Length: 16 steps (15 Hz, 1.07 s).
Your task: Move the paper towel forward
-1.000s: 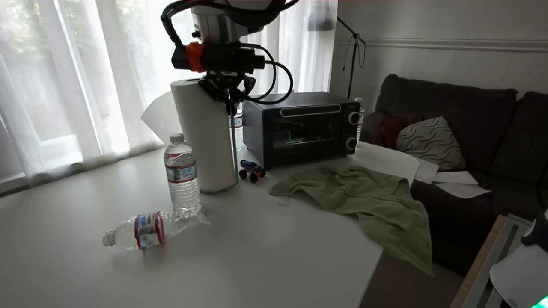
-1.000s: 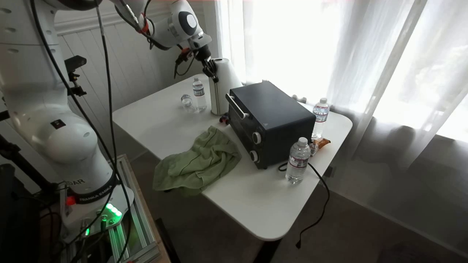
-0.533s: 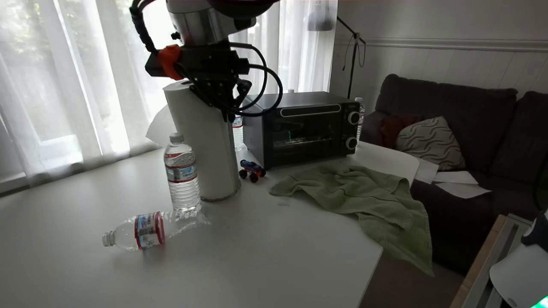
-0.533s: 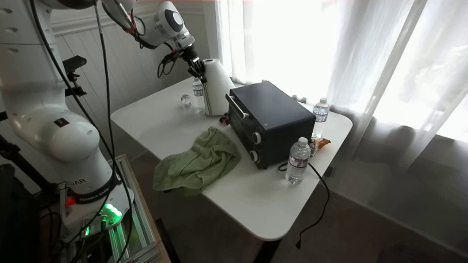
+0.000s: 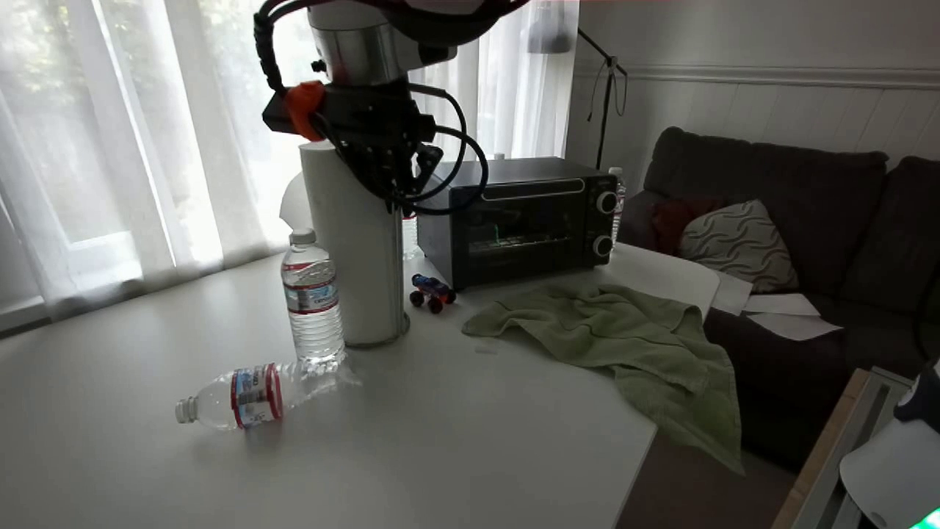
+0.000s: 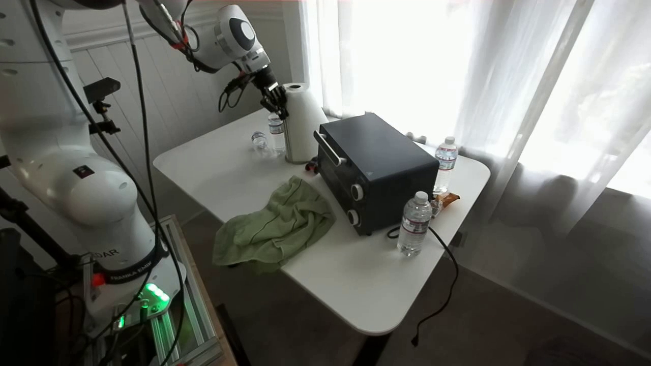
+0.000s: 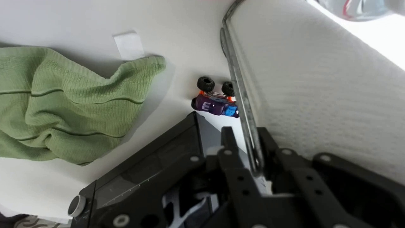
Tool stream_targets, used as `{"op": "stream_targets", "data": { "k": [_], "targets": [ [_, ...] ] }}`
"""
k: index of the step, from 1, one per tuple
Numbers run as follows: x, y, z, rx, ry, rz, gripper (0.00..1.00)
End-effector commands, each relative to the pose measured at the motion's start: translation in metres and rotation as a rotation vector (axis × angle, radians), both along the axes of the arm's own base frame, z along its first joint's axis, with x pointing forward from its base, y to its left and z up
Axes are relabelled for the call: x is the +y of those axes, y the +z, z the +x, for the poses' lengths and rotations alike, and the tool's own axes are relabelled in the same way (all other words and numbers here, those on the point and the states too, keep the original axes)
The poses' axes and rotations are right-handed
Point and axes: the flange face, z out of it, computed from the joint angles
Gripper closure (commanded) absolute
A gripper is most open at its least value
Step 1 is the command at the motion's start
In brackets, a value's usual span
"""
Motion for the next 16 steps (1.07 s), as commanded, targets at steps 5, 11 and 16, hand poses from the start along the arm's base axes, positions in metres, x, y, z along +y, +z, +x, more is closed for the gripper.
{"op": "stream_targets", "data": {
  "k": [5,11,16],
  "targets": [
    [-0.007,-0.004,-0.024,-0.027,0.087,0.128,0.19],
    [-0.004,-0.004,-0.039,-0.015,0.174,0.186,0.25],
    [-0.002,0.009,-0.058,0.03,0.268,0.198,0.1]
  ]
}}
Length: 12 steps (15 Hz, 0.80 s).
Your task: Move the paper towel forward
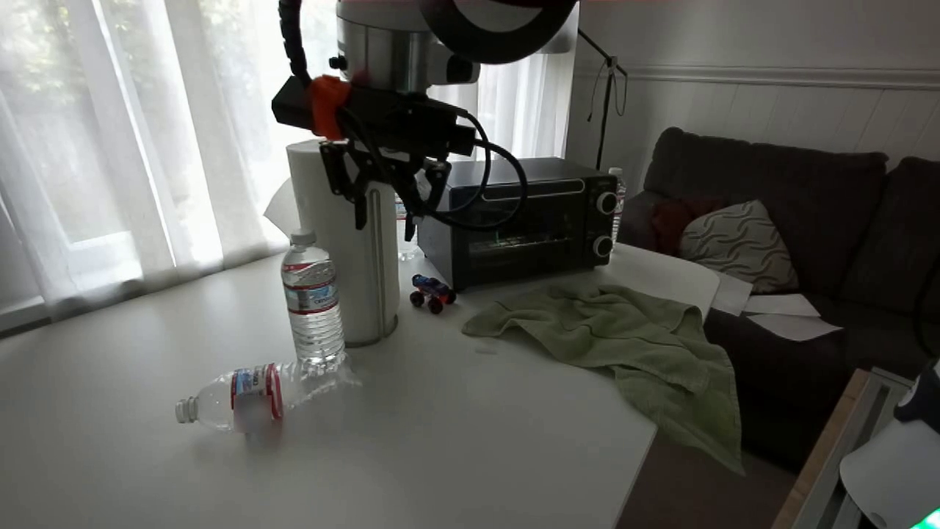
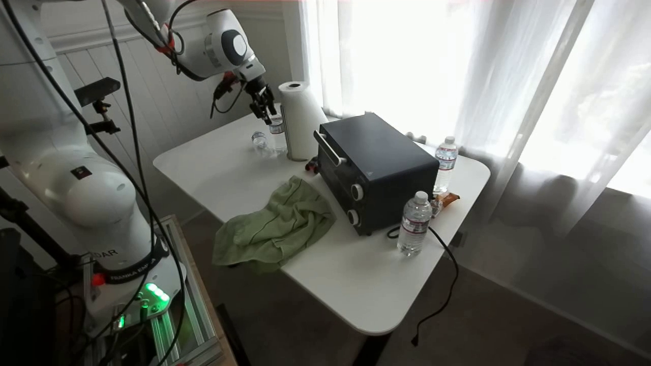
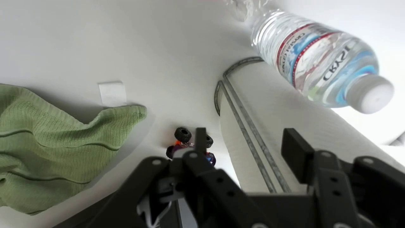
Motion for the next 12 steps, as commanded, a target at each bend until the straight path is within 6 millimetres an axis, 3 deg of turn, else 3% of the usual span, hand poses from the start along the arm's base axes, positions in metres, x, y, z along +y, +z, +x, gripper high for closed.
{"op": "stream_targets", "data": {
  "k": [1,3,7,12],
  "targets": [
    [-0.004,0.023,-0.026,0.012,0.122,0.001,0.07],
    [-0.006,0.045,-0.041,0.006,0.26,-0.029,0.0],
    [-0.014,0.101,-0.066,0.033,0.479,-0.092,0.0],
    [-0.061,0.169,-0.082,0.109,0.75,-0.175,0.0]
  ]
}}
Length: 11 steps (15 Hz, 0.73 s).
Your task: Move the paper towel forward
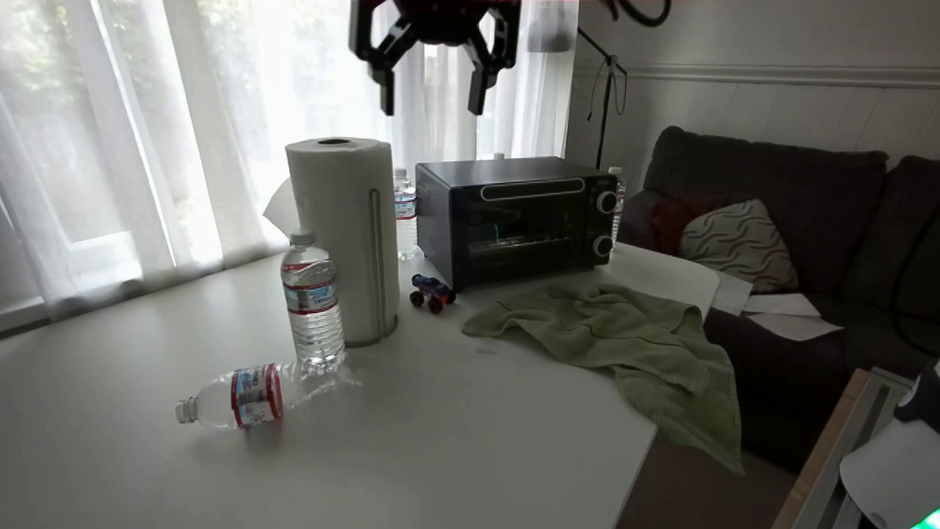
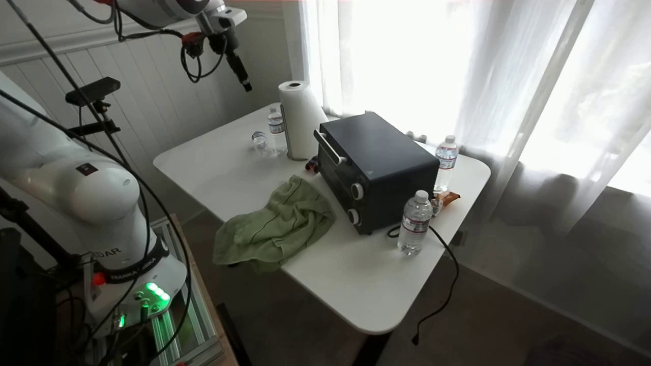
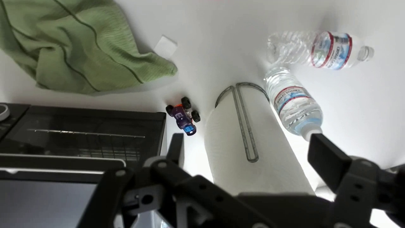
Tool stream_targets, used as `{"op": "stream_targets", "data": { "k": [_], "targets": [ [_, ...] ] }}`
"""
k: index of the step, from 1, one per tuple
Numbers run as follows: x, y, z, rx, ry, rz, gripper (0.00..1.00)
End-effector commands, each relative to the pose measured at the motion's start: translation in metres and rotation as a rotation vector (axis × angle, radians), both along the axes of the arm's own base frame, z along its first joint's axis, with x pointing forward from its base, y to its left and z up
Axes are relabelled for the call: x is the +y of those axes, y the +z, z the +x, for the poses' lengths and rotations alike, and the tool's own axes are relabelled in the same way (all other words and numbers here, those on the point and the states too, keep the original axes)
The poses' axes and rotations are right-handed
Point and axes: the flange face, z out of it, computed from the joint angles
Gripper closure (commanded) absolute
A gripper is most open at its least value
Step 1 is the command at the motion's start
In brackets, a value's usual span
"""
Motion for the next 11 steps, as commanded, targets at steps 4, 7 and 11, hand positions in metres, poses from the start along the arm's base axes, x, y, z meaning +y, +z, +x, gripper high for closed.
{"op": "stream_targets", "data": {
  "k": [4,7,11],
  "targets": [
    [-0.051,0.047,-0.009,0.054,0.204,-0.065,0.0],
    [-0.072,0.064,-0.011,0.059,0.266,-0.071,0.0],
    [-0.068,0.062,-0.012,0.063,0.281,-0.074,0.0]
  ]
}}
